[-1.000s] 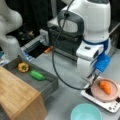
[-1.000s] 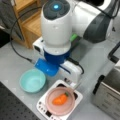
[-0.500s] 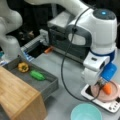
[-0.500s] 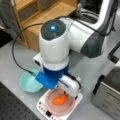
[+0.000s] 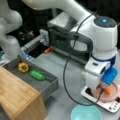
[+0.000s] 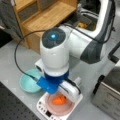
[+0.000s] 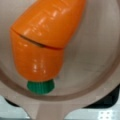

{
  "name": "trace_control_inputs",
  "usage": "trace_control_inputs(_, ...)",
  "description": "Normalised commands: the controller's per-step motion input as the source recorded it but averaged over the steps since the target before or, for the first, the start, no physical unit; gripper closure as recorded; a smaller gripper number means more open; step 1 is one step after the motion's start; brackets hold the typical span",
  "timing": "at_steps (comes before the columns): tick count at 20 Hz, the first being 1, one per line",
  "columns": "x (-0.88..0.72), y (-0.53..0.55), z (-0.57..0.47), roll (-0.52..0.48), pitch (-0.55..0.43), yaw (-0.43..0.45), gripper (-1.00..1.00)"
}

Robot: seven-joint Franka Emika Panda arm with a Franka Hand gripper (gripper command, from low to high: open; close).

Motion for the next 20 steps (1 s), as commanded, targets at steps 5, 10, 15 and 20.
trace_control_inputs(5,0.11,0.17,-0.11,-0.071,0.003,-0.143,-1.00)
trace_control_inputs(10,0.16,0.06,-0.11,-0.091,-0.035,-0.107,-1.00)
trace_control_inputs(15,0.14,-0.02,-0.09,-0.114,-0.034,-0.071,-1.00)
trace_control_inputs(20,0.11,-0.02,-0.07,-0.130,-0.039,-0.043,-1.00)
